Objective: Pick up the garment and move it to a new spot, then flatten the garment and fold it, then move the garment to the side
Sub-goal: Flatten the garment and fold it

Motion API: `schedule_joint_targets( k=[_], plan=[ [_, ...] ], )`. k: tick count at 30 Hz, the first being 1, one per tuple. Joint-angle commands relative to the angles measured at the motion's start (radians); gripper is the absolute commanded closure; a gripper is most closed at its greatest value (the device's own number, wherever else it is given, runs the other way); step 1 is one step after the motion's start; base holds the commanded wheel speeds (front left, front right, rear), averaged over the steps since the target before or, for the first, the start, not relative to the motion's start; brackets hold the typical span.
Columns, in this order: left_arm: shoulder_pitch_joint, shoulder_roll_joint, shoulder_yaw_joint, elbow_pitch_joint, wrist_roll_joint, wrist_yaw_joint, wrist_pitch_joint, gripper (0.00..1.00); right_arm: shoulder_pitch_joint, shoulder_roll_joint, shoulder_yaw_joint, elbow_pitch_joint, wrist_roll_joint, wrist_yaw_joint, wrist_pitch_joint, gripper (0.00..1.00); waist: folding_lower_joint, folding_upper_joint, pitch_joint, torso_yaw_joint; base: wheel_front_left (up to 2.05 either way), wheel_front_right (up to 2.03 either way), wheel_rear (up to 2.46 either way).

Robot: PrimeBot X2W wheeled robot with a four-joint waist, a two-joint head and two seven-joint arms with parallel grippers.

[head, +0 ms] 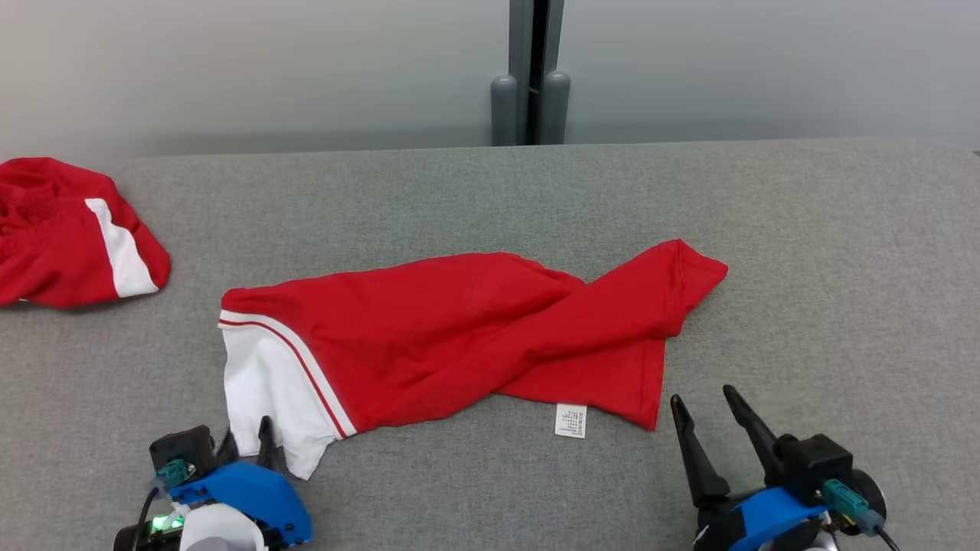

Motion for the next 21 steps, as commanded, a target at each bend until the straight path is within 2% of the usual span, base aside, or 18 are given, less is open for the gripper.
schedule_joint_targets(
  k=[1,9,17,18,19,20,21],
  plan=[
    [-0.008,-0.004,-0.007,0.01,0.002,-0.009,-0.002,1.0,-0.015,-0.002,0.004,0.015,0.01,0.0,-0.003,0.0,-0.0001,-0.0001,0.0,0.001,0.0,0.0,0.0],
    [-0.041,-0.004,-0.022,-0.003,0.011,-0.018,-0.07,1.0,-0.126,-0.002,0.041,0.235,0.016,0.0,0.032,0.0,-0.0001,-0.0001,0.003,0.026,0.0,0.0,0.0],
    [-0.037,-0.011,-0.043,-0.034,0.019,-0.022,-0.093,1.0,-0.203,-0.002,0.07,0.384,0.028,0.0,0.119,0.01,-0.0001,-0.0001,0.006,0.059,0.0,0.0,0.0],
    [-0.033,-0.011,-0.045,-0.04,0.02,-0.023,-0.096,1.0,-0.203,-0.001,0.078,0.396,0.033,0.0,0.131,0.21,-0.0001,-0.0001,0.005,0.061,0.0,0.0,0.0],
    [-0.029,-0.011,-0.047,-0.045,0.021,-0.024,-0.1,1.0,-0.204,-0.001,0.089,0.406,0.037,0.0,0.141,0.5,-0.0001,-0.0001,0.004,0.063,0.0,0.0,0.0],
    [-0.025,-0.01,-0.049,-0.051,0.021,-0.025,-0.103,1.0,-0.205,0.001,0.097,0.411,0.043,0.0,0.146,0.6,-0.0001,-0.0001,0.004,0.064,0.0,0.0,0.0],
    [-0.021,-0.009,-0.05,-0.058,0.021,-0.027,-0.105,1.0,-0.205,0.001,0.103,0.411,0.048,0.0,0.148,0.78,-0.0001,-0.0001,0.002,0.064,0.0,0.0,0.0]
  ],
)
